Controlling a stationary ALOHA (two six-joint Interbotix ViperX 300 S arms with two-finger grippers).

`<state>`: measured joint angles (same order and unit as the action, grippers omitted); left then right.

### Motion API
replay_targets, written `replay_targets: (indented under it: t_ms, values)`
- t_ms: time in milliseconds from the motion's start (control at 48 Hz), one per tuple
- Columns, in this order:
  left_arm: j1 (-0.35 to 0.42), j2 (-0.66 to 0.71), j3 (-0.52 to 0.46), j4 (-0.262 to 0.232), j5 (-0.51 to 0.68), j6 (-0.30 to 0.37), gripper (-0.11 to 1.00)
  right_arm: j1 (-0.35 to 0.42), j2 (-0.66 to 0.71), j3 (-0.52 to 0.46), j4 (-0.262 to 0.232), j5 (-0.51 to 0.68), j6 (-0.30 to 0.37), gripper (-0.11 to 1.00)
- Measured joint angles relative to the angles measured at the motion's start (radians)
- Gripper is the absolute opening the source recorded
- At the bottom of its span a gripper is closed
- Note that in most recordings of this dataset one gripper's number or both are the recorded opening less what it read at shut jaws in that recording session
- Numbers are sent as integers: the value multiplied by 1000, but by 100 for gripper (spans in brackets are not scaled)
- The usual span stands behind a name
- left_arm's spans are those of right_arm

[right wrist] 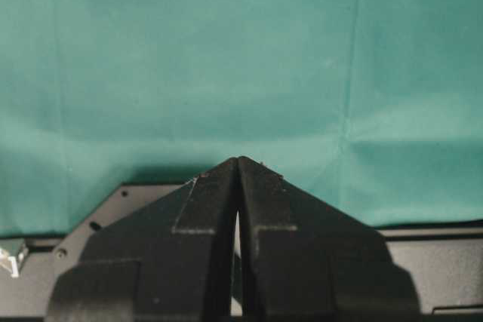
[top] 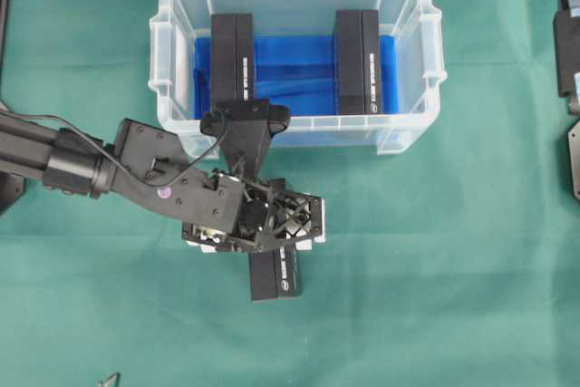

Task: Take the box out of the case with the left arm.
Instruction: 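Swing the held box out toward the table in front of the case, then lower the box onto the table and open the left gripper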

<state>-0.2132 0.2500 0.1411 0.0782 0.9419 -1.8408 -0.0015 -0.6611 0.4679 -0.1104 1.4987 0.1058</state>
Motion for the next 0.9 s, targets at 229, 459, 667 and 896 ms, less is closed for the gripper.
replay_targets:
  t_ms: [229,459,667,896]
  values:
    - [5,0,2,-3,-3,20,82,0,0,0,-2,-12,0,0]
    - [9,0,2,-3,-5,29,85,0,0,0,-2,-17,0,0]
    - [9,0,-17,-3,14,35,86,0,0,0,-3,-15,0,0]
    - [12,-23,-103,-3,133,77,86,0,0,0,-2,-17,-2,0]
